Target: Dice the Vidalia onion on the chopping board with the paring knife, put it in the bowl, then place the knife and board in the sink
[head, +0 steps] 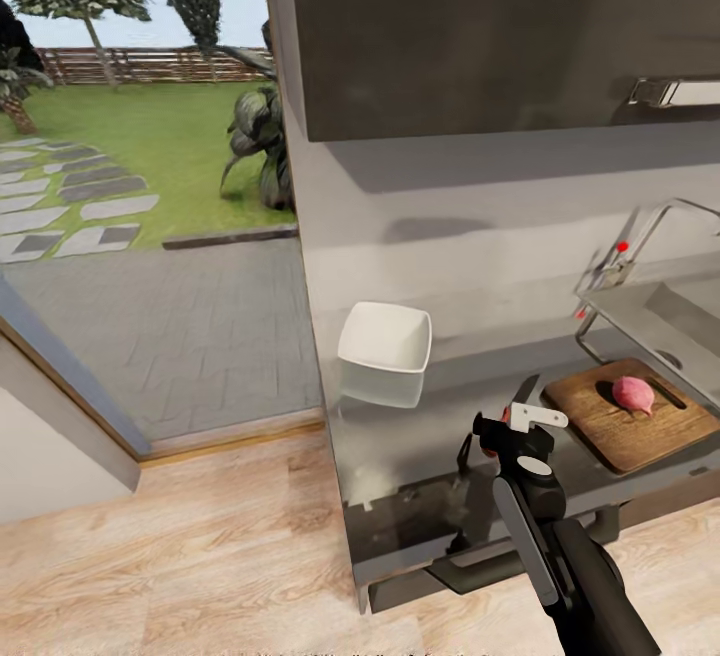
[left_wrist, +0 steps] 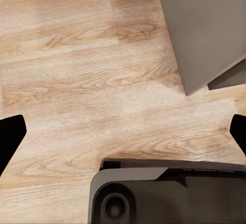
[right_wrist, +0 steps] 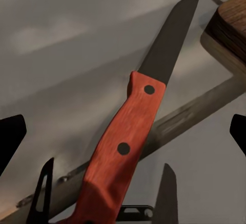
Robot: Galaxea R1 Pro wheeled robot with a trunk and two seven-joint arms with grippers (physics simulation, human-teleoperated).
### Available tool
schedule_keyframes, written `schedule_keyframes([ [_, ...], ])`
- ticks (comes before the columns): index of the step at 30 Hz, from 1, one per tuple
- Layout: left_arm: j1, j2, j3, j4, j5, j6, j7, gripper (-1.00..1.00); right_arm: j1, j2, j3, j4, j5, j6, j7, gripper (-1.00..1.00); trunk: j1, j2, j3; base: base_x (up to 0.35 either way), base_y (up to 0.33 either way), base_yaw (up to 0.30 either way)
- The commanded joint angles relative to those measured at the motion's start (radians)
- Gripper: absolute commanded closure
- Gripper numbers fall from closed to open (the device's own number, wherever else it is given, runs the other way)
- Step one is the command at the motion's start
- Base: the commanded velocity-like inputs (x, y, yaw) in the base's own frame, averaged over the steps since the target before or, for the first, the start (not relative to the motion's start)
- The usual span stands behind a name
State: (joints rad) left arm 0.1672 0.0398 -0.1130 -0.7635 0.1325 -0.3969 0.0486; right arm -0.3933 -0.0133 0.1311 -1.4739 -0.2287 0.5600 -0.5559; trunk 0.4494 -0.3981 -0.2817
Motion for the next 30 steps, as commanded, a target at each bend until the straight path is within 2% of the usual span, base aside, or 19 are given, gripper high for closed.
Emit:
schedule_keyframes([
  [1,0.0,0.002,-0.007,-0.001,0.01,-0.002,0.005,-1.0,-0.001,-0.001,0.003,-0.001,-0.009,0.003,-0.01,-1.0,0.001,-0.002,-0.003,0.0,0.0,0.0],
  [30,0.0,0.002,-0.007,0.012,0.01,-0.002,0.005,-1.0,-0.001,-0.002,0.002,-0.001,-0.009,0.003,-0.01,-1.0,0.001,-0.002,-0.046,0.0,0.0,0.0],
])
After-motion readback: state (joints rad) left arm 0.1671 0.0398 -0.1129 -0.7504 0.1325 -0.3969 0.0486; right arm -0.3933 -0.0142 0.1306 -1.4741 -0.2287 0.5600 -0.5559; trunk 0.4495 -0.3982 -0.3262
